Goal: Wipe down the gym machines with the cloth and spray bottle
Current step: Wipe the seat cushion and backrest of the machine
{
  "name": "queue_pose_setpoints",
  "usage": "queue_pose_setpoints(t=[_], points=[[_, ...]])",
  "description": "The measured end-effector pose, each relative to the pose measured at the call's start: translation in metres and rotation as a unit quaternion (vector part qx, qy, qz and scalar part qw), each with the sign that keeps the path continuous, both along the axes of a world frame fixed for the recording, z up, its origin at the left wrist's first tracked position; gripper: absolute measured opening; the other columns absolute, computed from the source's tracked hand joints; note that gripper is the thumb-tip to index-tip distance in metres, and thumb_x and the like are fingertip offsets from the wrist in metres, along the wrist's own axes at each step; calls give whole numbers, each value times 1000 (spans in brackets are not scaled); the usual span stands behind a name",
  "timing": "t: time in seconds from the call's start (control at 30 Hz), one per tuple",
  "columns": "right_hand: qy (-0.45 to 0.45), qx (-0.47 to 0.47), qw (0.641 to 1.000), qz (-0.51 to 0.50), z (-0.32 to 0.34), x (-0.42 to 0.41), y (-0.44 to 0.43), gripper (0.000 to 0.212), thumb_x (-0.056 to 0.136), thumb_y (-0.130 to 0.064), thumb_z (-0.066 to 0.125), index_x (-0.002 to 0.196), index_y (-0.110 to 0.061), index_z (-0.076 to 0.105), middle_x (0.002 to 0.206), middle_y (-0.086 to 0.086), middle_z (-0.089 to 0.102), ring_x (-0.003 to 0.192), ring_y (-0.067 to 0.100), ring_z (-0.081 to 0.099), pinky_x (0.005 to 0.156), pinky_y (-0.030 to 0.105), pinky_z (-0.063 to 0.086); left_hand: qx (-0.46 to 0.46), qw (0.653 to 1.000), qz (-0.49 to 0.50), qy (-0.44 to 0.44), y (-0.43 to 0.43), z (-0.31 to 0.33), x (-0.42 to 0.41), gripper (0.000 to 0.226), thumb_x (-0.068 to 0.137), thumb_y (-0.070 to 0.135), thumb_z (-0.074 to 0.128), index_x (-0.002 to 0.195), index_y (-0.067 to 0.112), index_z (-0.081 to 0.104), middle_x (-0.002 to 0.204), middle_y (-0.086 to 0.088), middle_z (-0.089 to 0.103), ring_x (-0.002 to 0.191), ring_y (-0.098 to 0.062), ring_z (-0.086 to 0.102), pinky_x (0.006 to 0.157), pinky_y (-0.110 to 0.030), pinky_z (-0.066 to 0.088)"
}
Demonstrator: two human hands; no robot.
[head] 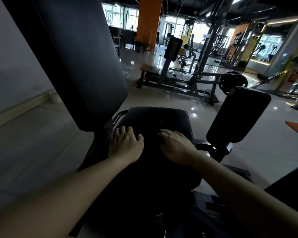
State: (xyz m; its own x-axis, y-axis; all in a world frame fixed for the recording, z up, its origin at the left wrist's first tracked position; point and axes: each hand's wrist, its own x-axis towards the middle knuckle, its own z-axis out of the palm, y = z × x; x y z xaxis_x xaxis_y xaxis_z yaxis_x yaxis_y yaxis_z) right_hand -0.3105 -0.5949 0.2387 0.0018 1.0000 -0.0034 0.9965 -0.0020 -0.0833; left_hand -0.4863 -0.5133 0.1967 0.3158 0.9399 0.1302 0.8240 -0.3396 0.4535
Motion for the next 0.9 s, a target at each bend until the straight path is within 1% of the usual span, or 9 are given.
queue_pose_setpoints(t=[0.13,0.23,0.33,0.5,0.57,0.67,0.77,0.83,0.9], points=[[5,31,996,79,1,-25,-104,66,94,-54,23,154,-26,33,163,-12,21,151,5,14,125,34,10,0,1000,10,-3,-2,0,0,52,100,49,29,131,13,52,145,-13,46,137,-30,36,116,-45,25],[5,30,996,87,2,-16,-115,57,100,-52,26,153,-29,34,161,-16,22,150,3,17,124,32,11,-4,1000,4,0,-5,-2,1,53,100,48,30,130,12,53,145,-13,46,138,-30,35,116,-44,24],[-5,32,999,-28,13,27,-57,42,103,-39,37,141,-27,49,150,-4,44,137,19,44,112,38,33,-7,1000,1,-10,-2,-3,0,50,99,46,31,129,12,53,145,-13,46,138,-30,35,116,-44,25],[-3,45,982,-182,4,40,10,42,101,-37,37,128,-12,55,136,10,52,129,28,46,107,43,35,-11,1000,5,-15,0,3,1,51,98,46,32,132,12,52,146,-14,45,137,-32,36,113,-46,27],[-18,60,986,-155,-3,11,8,42,100,-40,38,126,-12,56,133,10,56,125,29,49,107,42,37,-22,999,10,-36,2,4,-1,48,101,42,29,125,12,56,140,-13,50,133,-32,40,111,-46,29],[4,55,997,-57,-6,-39,-24,43,101,-38,41,134,-15,54,143,8,52,133,28,47,111,40,36,-65,992,16,-108,7,0,-6,45,101,33,17,99,11,57,123,-11,62,120,-32,49,103,-44,34],[19,64,997,26,-1,-58,-75,48,104,-41,36,148,-20,44,158,-1,38,147,16,30,122,35,20,-101,982,1,-162,7,5,-12,34,103,29,28,79,13,47,106,-11,62,112,-34,54,92,-41,38],[-10,94,996,-1,0,-39,-100,45,105,-43,33,143,-25,50,153,-5,44,143,14,36,120,33,20,-96,982,-30,-163,-2,11,-27,37,106,34,35,92,12,62,113,-8,62,120,-32,53,95,-39,38],[-30,128,986,-100,-3,-13,-110,48,101,-47,25,124,-25,61,131,-1,61,124,21,53,109,36,35,-84,980,-45,-172,-14,7,-50,43,108,37,36,128,10,62,139,-6,56,134,-26,45,108,-37,33]])
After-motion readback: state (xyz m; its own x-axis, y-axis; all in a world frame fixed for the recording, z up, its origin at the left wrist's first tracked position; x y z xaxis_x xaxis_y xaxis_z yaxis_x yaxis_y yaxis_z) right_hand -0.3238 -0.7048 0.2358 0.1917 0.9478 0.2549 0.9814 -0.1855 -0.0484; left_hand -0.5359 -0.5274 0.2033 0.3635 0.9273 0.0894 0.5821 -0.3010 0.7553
